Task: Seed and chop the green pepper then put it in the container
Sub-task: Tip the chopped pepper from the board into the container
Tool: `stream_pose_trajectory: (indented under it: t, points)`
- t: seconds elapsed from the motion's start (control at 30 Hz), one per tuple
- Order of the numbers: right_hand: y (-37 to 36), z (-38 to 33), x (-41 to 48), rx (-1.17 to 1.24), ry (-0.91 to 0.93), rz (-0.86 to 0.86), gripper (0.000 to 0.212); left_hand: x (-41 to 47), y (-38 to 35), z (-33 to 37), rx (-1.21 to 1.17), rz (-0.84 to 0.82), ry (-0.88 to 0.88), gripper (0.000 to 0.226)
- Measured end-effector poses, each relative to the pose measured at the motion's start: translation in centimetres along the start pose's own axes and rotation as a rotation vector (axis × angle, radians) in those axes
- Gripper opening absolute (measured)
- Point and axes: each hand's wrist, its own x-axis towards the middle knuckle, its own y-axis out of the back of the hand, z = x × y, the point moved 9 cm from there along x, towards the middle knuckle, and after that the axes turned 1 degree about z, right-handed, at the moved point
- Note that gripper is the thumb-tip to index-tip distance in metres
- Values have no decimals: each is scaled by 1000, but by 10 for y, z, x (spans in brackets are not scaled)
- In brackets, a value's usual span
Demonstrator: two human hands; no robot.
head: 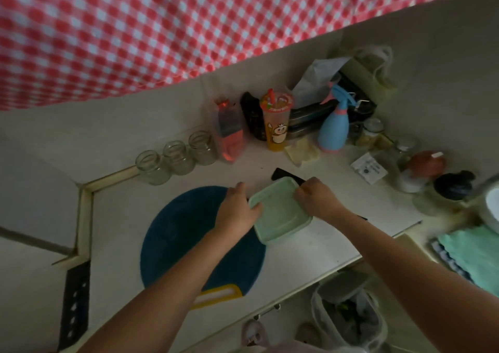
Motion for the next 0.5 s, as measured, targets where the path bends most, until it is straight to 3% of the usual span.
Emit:
stream_pose_trajectory:
  t: [0.1,0.27,0.5]
  points:
    - [0,5,11,-39,36,8,35,7,-24,-20,-71,-144,107,75]
    - [-3,13,19,-134,91,43,32,6,-50,-24,45,-257,-2,118]
    - [-4,13,21,-100,135,145,25,19,-78,-5,296,-375,-192,138]
